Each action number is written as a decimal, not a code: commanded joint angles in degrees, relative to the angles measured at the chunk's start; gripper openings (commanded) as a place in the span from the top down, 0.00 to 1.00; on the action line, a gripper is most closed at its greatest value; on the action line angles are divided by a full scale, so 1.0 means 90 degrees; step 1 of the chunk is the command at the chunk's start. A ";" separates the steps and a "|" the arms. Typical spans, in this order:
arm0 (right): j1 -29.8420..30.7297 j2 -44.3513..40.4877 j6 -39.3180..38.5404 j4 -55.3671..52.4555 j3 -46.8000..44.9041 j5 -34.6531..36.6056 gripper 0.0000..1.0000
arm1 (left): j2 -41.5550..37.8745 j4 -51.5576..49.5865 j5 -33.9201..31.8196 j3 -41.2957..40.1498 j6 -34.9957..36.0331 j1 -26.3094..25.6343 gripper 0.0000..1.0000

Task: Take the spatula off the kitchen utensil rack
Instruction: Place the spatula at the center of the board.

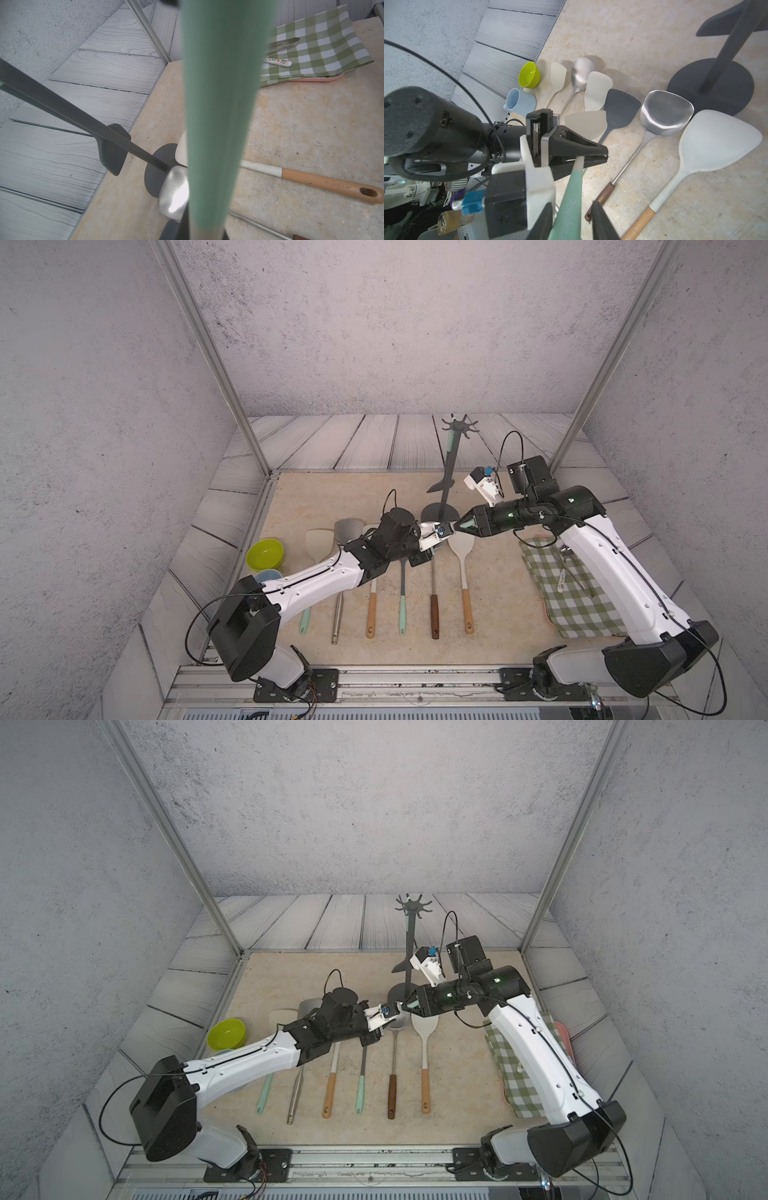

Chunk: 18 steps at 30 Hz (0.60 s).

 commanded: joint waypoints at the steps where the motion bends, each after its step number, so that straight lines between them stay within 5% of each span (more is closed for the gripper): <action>1: 0.0074 0.0011 -0.0022 0.0016 0.0060 0.0044 0.73 | 0.0023 0.0127 0.0092 0.0242 0.0075 -0.0058 1.00; 8: 0.0104 -0.0213 0.0017 0.0110 -0.0127 0.0338 0.99 | -0.0100 0.0226 0.0002 0.0227 -0.0094 -0.0053 0.99; 14: 0.0109 -0.0561 0.0131 0.0355 -0.0294 0.0795 1.00 | -0.0264 0.0501 -0.0079 0.0088 -0.0337 -0.0044 0.41; 18: 0.0104 -0.1147 0.0274 0.0689 -0.0609 0.1626 1.00 | -0.0417 0.0500 -0.0126 0.0073 -0.0572 -0.0030 0.28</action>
